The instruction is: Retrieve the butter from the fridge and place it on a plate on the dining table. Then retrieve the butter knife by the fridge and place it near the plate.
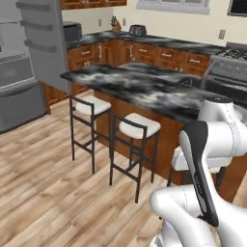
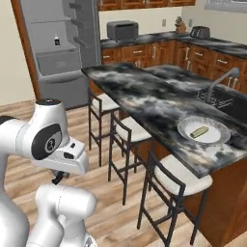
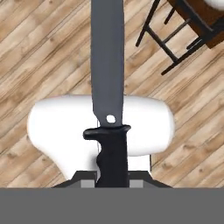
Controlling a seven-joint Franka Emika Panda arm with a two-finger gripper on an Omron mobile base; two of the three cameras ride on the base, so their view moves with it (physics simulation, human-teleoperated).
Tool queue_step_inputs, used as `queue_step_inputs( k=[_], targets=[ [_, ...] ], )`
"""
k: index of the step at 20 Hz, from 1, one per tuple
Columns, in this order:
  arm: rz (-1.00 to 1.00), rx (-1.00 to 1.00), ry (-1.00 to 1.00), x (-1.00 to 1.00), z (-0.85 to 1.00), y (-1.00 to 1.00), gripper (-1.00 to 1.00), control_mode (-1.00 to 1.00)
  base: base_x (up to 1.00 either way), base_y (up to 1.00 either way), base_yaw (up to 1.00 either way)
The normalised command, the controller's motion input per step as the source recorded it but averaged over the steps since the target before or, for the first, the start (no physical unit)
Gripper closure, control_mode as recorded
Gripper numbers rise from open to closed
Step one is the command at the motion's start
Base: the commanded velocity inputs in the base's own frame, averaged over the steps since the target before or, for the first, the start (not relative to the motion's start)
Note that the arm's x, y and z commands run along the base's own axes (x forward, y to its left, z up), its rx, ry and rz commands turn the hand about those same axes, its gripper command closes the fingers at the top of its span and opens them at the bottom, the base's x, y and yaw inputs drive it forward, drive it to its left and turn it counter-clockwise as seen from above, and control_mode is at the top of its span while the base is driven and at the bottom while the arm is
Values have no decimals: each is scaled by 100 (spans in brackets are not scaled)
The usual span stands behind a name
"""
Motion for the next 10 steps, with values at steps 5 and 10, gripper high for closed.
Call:
queue_step_inputs(
  k=[5,10],
  targets=[
    [0,0,0,0,0,0,100,100,48,38,-83],
    [0,0,0,0,0,0,100,100,52,49,-79]
  ],
)
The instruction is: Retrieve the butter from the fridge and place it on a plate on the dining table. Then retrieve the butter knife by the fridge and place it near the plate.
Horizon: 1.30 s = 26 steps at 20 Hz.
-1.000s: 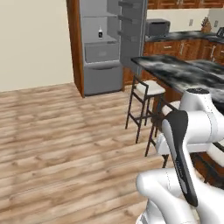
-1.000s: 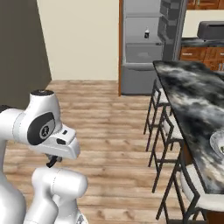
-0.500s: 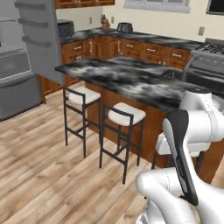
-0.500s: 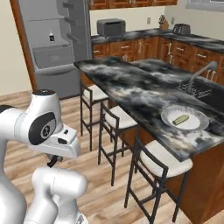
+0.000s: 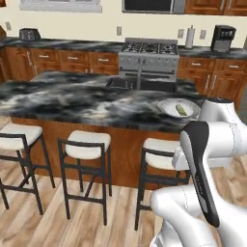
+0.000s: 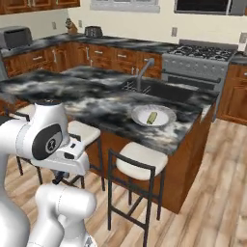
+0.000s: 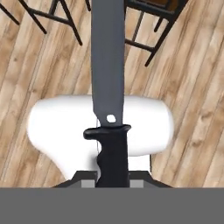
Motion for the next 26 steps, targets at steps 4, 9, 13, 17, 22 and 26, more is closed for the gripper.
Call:
queue_step_inputs(
  k=[4,9,13,17,22,26],
  targets=[
    [0,0,0,0,0,0,100,100,24,84,-63],
    [0,0,0,0,0,0,100,100,23,83,-64],
    [0,0,0,0,0,0,100,100,26,79,-55],
    [0,0,0,0,0,0,100,100,15,23,-16],
    [0,0,0,0,0,0,100,100,6,0,0],
    [0,0,0,0,0,0,100,100,8,-6,0]
  ],
)
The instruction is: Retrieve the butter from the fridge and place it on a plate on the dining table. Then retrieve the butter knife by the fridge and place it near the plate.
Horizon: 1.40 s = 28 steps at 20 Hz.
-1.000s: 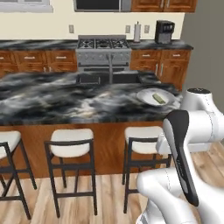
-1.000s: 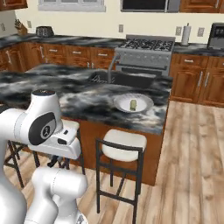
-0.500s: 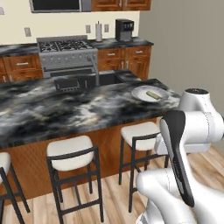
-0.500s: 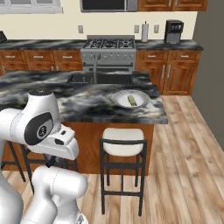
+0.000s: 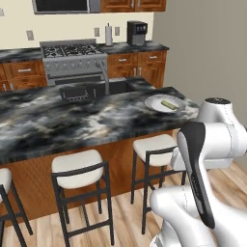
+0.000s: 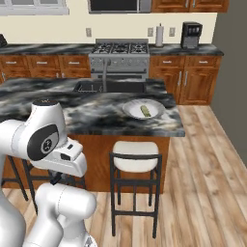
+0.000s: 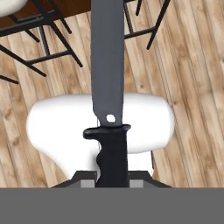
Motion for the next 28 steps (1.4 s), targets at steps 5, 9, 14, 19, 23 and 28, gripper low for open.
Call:
queue_step_inputs(
  k=[5,9,14,19,23,28],
  targets=[
    [0,0,0,0,0,0,100,100,14,-1,0],
    [0,0,0,0,0,0,100,100,20,-6,5],
    [0,0,0,0,0,0,100,100,28,-1,6],
    [0,0,0,0,0,0,100,100,61,-2,11],
    [0,0,0,0,0,0,100,100,68,0,8],
    [0,0,0,0,0,0,100,100,33,-1,3]
  ],
)
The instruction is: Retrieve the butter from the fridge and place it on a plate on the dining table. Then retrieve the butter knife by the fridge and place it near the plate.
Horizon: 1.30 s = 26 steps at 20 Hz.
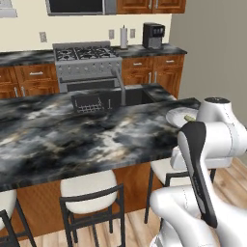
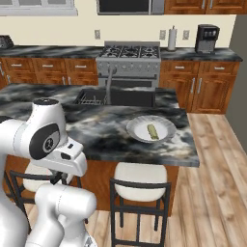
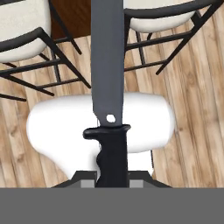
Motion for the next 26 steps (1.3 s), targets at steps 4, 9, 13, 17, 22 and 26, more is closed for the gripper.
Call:
queue_step_inputs(
  k=[4,9,13,17,22,26],
  targets=[
    [0,0,0,0,0,0,100,100,2,0,0],
    [0,0,0,1,0,0,100,-100,0,0,0],
    [9,-2,-6,9,23,-9,100,-100,0,0,0],
    [14,-15,-8,16,62,-2,100,-100,0,0,0],
    [2,-9,-6,-14,52,-10,100,-100,0,0,0],
    [4,0,-10,0,33,-12,100,-100,0,0,0]
  ],
)
